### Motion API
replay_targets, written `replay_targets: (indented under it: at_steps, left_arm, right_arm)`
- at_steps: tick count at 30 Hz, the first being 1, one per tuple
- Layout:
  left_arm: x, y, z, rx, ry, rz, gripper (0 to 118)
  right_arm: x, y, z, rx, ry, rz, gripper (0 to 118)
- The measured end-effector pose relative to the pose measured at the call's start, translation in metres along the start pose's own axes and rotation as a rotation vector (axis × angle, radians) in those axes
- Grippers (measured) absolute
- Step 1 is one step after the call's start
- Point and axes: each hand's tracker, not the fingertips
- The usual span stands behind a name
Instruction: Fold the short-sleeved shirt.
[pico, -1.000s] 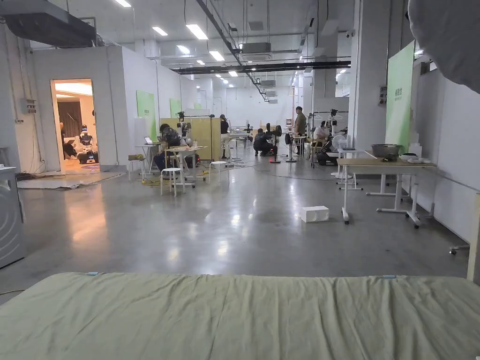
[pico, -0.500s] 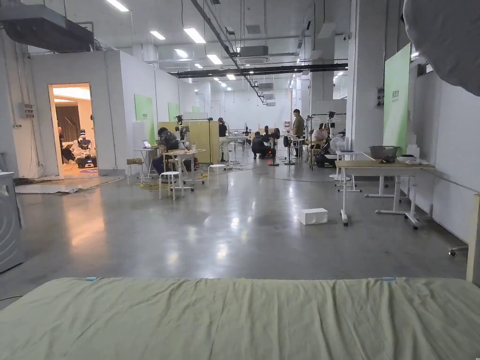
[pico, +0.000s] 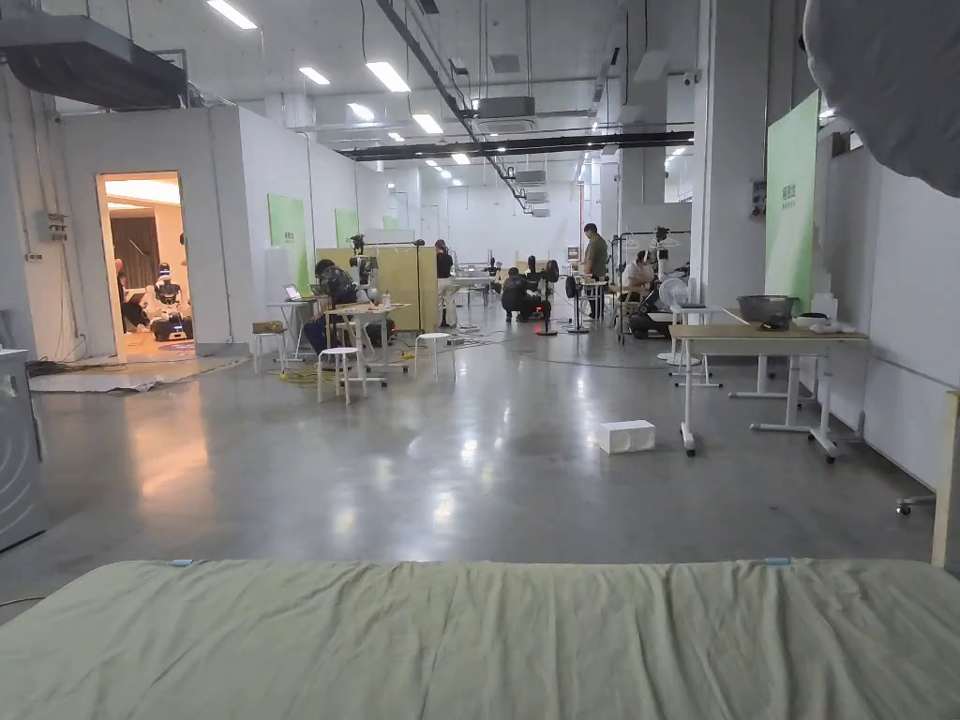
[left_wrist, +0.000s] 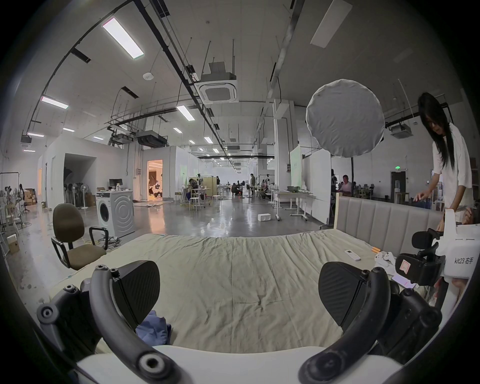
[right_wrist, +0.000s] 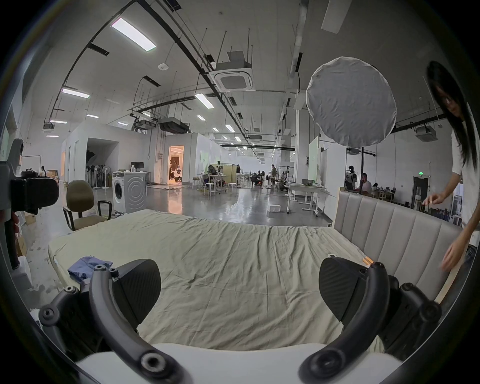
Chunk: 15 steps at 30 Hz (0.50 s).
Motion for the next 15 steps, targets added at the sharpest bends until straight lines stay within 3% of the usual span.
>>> replay_targets:
  at_steps: [5, 9, 10, 12, 15]
  left_arm:
    - [0.000, -0.001, 0.001, -0.002, 0.000, -0.002, 118]
    - [0.000, -0.001, 0.001, -0.005, -0.001, -0.003, 118]
    - [-0.001, -0.001, 0.001, -0.006, 0.000, -0.002, 118]
    - [-0.001, -0.001, 0.000, -0.008, 0.000, 0.001, 118]
    - [0.000, -0.001, -0.001, -0.011, -0.007, 0.007, 118]
  right_arm:
    - [0.001, 0.000, 0.000, 0.000, 0.007, -0.014, 118]
    - [0.006, 0.002, 0.000, 0.004, 0.036, -0.082, 118]
    - [0.006, 0.003, -0.002, -0.010, 0.047, -0.115, 118]
    - [0.000, 0.010, -0.004, -0.054, -0.022, -0.173, 118]
    - [-0.005, 0.016, -0.001, -0.101, -0.027, -0.345, 118]
